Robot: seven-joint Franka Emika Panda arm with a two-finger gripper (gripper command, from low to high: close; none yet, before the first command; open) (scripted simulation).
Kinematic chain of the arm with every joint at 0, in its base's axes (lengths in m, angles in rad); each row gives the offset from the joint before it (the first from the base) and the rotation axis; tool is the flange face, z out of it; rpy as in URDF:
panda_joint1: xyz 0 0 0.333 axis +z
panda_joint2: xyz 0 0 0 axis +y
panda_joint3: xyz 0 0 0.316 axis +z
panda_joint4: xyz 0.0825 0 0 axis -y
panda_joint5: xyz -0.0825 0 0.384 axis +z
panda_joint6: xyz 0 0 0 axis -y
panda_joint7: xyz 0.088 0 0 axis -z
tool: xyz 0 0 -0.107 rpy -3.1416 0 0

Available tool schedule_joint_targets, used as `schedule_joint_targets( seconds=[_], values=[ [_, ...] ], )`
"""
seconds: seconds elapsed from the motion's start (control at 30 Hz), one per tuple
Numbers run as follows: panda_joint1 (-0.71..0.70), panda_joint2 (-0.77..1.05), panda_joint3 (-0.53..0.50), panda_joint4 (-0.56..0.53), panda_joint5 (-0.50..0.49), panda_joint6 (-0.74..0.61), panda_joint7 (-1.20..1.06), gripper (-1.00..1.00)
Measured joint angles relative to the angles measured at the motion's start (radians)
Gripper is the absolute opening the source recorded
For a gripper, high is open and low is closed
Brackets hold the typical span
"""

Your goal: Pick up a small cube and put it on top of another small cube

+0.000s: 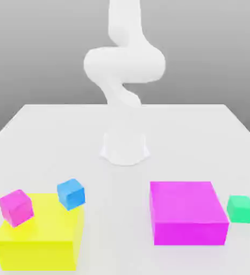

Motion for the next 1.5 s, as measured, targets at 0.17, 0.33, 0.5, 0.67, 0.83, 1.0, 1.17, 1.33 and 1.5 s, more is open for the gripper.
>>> schedule_joint_targets(
  seconds=[0.17,0.33,0.5,0.67,0.83,1.0,1.17,1.33,1.5],
  values=[
    [0.143,0.184,0.003,-0.054,0.05,0.086,-0.173,0.0],
    [0.263,0.362,0.03,-0.106,0.089,0.168,-0.335,0.0],
    [0.356,0.538,0.088,-0.159,0.102,0.252,-0.476,0.0],
    [0.455,0.714,0.148,-0.213,0.047,0.34,-0.57,0.0],
    [0.534,0.89,0.154,-0.257,-0.096,0.432,-0.586,0.0],
    [0.586,1.071,0.095,-0.229,-0.172,0.571,-0.54,-1.0],
    [0.586,1.07,0.095,-0.229,-0.174,0.569,-0.539,-1.0],
    [0.569,0.994,0.119,-0.245,-0.147,0.508,-0.561,-1.0],
    [0.479,0.853,0.08,-0.244,-0.08,0.376,-0.646,-1.0]
  ],
)
